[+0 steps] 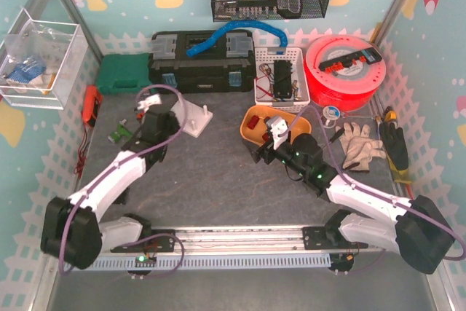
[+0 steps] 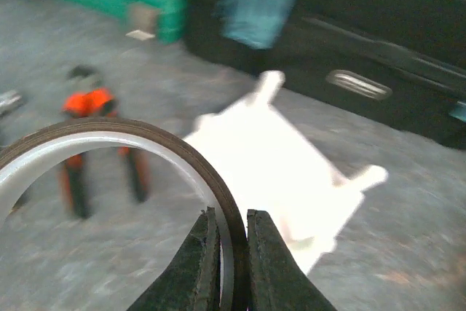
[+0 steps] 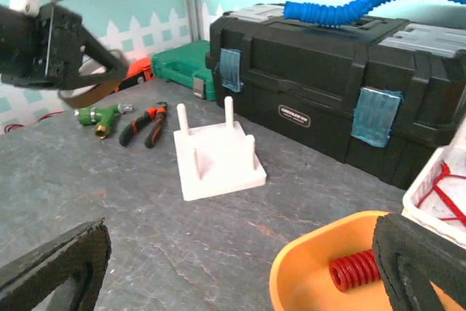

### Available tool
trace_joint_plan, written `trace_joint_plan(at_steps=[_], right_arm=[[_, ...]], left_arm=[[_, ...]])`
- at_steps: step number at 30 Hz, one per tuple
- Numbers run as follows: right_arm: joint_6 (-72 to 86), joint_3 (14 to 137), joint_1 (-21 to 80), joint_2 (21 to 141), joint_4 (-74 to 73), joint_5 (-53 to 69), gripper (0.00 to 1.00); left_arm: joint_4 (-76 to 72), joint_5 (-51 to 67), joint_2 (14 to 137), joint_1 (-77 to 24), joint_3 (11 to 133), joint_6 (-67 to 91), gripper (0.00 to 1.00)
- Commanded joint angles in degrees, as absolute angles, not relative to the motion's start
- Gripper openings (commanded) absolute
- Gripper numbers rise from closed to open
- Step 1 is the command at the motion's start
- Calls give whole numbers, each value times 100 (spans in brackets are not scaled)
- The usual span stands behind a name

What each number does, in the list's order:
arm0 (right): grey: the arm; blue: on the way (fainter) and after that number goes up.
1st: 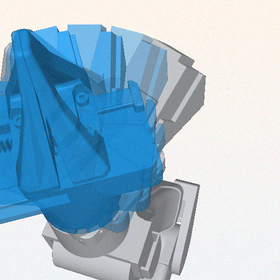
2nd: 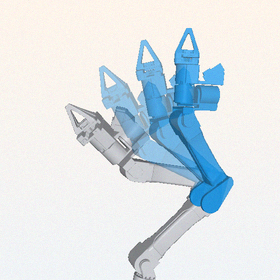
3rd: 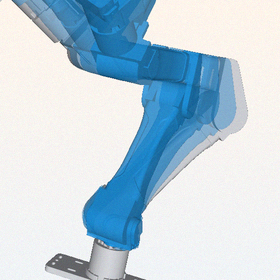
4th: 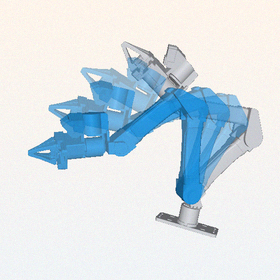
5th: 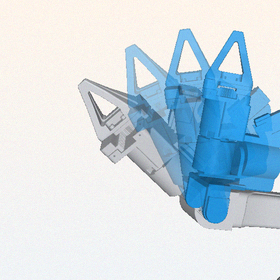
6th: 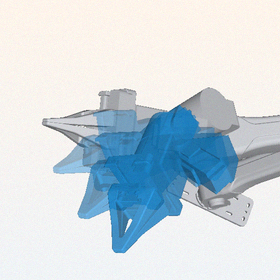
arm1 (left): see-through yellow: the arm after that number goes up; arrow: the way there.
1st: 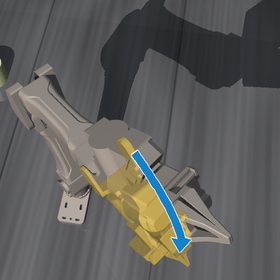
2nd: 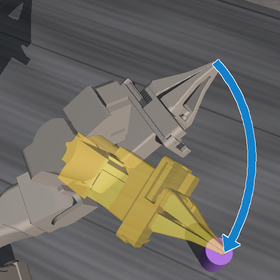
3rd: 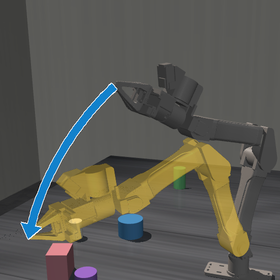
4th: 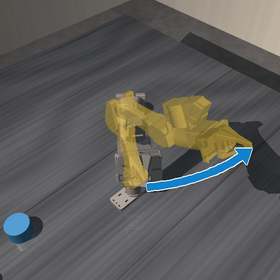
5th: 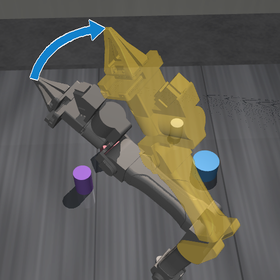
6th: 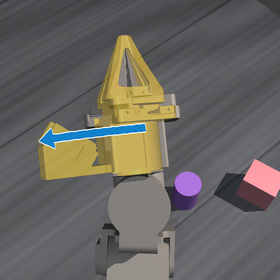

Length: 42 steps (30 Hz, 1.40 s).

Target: Install the large spring

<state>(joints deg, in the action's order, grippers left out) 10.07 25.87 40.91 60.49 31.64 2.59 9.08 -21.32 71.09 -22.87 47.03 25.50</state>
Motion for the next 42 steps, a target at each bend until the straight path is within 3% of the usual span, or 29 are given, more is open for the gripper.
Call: trace_joint_plan(at_steps=[1, 7, 17, 23, 30, 35, 39, 41, 42], right_arm=[[793, 2569, 4220, 6052, 3400, 311, 98], [778, 2564, 4262, 6043, 3403, 152, 98], [798, 2622, 4280, 6055, 3251, -247, 98], [925, 2808, 4280, 6195, 2851, -1095, 99], [1001, 3237, 4273, 6525, 2062, -2011, 99], [1128, 3607, 4205, 6823, 1493, -2286, 99], [1231, 3973, 3985, 7142, 939, -2267, 99], [1304, 4165, 3774, 7288, 620, -2092, 98], [1335, 4252, 3662, 7332, 438, -1995, 97]], left_arm=[[596, -2119, 6391, -1493, 3675, 4050, 0], [523, -2114, 6074, -665, 2880, 4779, 0], [265, -2037, 7073, -256, 2724, 5156, 0], [261, -2179, 7323, -227, 2698, 5376, 17], [409, -2037, 7243, -177, 2869, 5118, 61], [464, -1786, 6874, -260, 2969, 4768, 72], [315, -1847, 6562, -951, 3158, 4314, 79], [66, -1850, 6527, -1475, 3263, 3854, 97], [37, -1873, 6549, -1738, 3353, 3723, 99]])
